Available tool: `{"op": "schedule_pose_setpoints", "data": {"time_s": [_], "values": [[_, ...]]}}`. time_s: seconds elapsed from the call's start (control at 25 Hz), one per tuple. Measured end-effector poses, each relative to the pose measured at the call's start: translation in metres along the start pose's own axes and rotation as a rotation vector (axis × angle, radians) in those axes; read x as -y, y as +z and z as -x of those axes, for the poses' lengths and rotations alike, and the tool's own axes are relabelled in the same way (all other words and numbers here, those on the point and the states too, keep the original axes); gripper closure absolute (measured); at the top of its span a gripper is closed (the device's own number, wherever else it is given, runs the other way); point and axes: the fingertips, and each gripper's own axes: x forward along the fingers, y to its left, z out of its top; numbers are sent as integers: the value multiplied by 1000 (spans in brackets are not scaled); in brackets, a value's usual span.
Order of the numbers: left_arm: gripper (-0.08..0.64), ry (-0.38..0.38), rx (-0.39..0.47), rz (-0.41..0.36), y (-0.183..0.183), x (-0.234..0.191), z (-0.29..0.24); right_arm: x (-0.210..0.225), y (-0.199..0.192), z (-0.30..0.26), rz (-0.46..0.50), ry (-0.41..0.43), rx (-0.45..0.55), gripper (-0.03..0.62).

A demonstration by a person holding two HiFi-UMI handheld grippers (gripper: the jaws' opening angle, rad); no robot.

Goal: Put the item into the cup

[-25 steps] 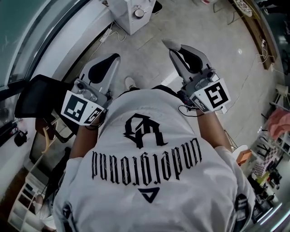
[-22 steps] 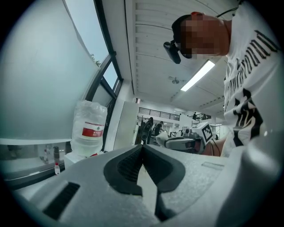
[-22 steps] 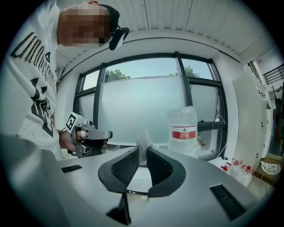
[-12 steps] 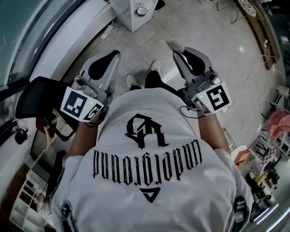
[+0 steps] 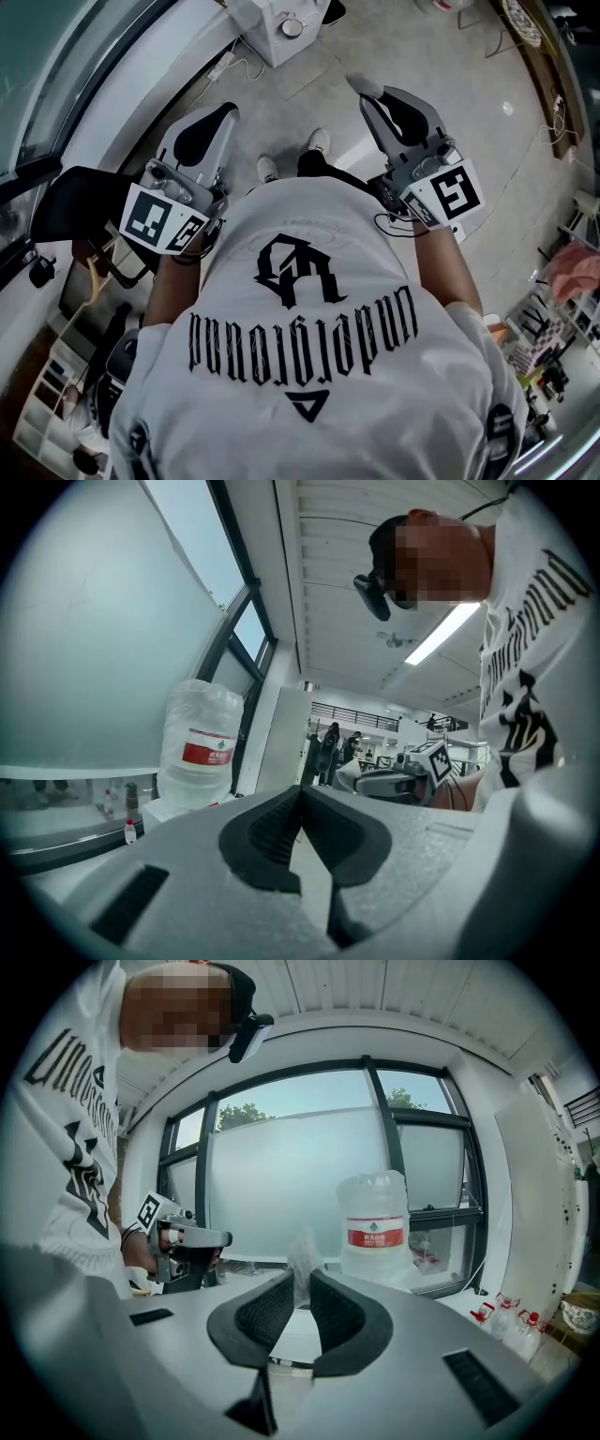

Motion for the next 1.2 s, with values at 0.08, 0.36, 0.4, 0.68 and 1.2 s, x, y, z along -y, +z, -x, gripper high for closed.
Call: {"op": "schedule_pose_setpoints", "data": {"time_s": [0.08,0.36,0.4,0.68,1.2], "values": [[545,10,1,-4,2,1,-13,15,1,0,3,11,2,535],[545,52,-6,-21,7,6,-62,74,2,8,-3,42,21,535],[545,58,-7,-23,7,7,-69,82,2,9,-14,47,24,535],[545,97,-13,-60,8,23,-105,117,2,21,-37,101,45,535],[545,102,-19,-4,-7,-9,-130,131,-11,-13,-24,135,-22,535]]}}
